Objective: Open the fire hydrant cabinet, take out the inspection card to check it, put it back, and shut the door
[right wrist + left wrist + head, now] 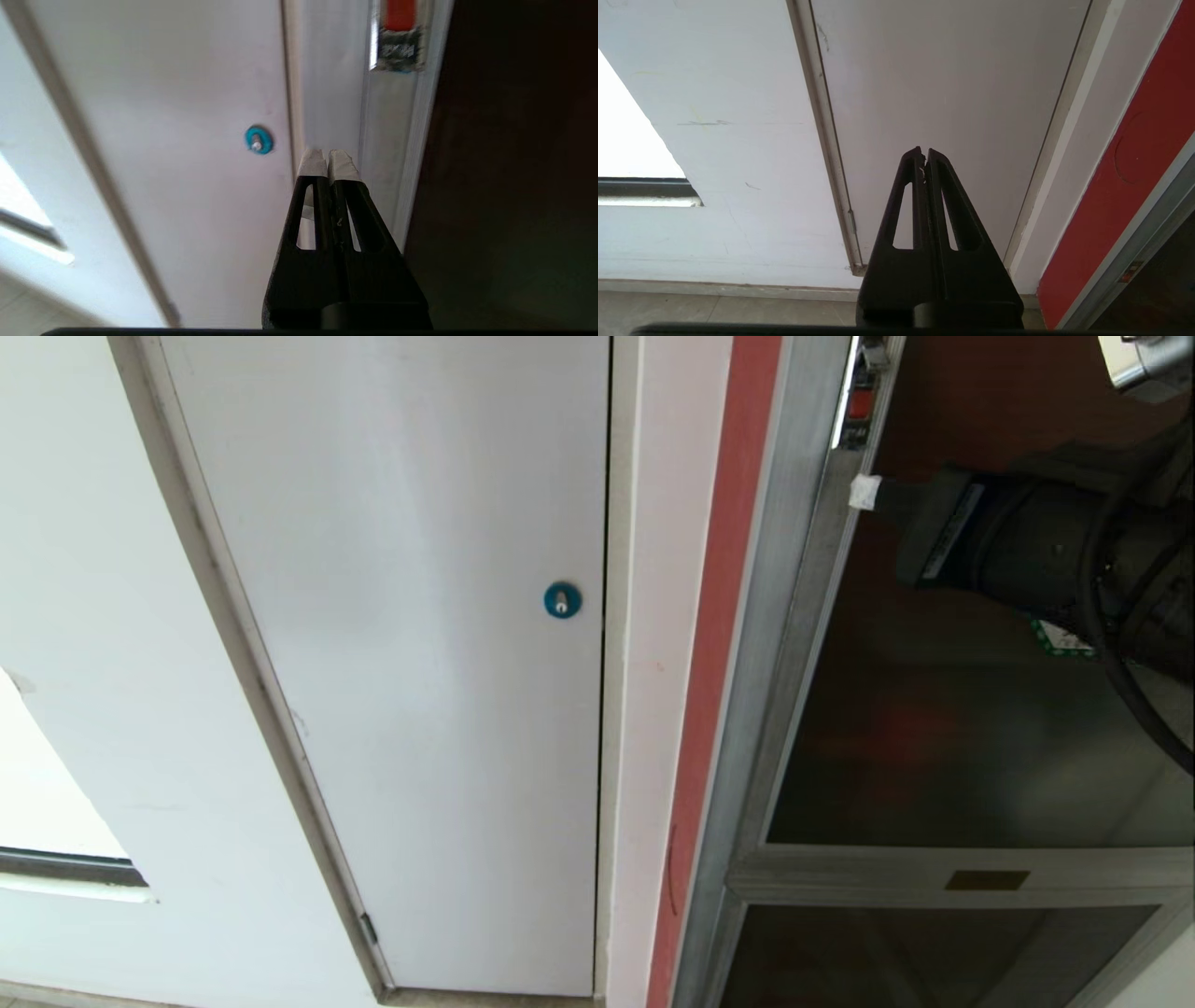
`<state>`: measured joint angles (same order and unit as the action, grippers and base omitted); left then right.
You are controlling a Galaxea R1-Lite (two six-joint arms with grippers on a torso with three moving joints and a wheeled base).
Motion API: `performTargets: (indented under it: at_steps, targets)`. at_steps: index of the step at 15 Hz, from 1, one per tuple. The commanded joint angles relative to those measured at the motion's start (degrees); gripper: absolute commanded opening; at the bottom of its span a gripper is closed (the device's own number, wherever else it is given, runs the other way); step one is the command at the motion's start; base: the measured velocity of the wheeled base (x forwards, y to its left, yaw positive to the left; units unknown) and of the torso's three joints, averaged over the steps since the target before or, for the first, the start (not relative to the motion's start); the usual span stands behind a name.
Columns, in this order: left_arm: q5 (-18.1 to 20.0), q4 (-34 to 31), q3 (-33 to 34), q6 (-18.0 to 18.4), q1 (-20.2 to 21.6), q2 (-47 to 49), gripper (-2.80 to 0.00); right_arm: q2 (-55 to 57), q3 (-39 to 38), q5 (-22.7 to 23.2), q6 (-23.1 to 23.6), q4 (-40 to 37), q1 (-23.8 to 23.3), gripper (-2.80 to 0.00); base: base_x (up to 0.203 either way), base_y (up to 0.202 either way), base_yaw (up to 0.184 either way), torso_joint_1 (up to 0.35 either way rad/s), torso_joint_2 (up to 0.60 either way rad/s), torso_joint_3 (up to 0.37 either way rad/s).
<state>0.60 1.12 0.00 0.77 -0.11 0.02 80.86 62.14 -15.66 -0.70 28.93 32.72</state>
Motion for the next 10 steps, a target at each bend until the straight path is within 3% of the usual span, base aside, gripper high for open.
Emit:
performTargets:
  at_steps: [1,4,7,8,10]
  targets:
    - [0.0,0.0,0.8,0.0,0.0,0.1,-2.80,0.9,-5.1,-2.3,3.3,8.0,0.4,-2.80,0.000,0.000,0.000,0.000,0.00,0.000]
    - [0.0,0.0,0.8,0.0,-0.1,0.1,-2.80,2.2,-8.8,-3.5,8.6,16.1,0.3,-2.80,0.000,0.000,0.000,0.000,0.00,0.000]
    - [0.0,0.0,0.8,0.0,0.0,0.0,-2.80,3.2,-8.9,-3.6,11.9,19.2,0.3,-2.80,0.000,0.000,0.000,0.000,0.00,0.000]
    - [0.0,0.0,0.8,0.0,0.0,0.0,-2.80,3.4,-8.9,-3.7,12.3,20.2,0.3,0.00,0.000,0.000,0.000,0.000,0.00,0.000]
    - [0.0,0.0,0.8,0.0,0.0,0.1,-2.80,4.1,-8.7,-4.3,12.4,22.9,0.3,0.00,0.000,0.000,0.000,0.000,0.00,0.000]
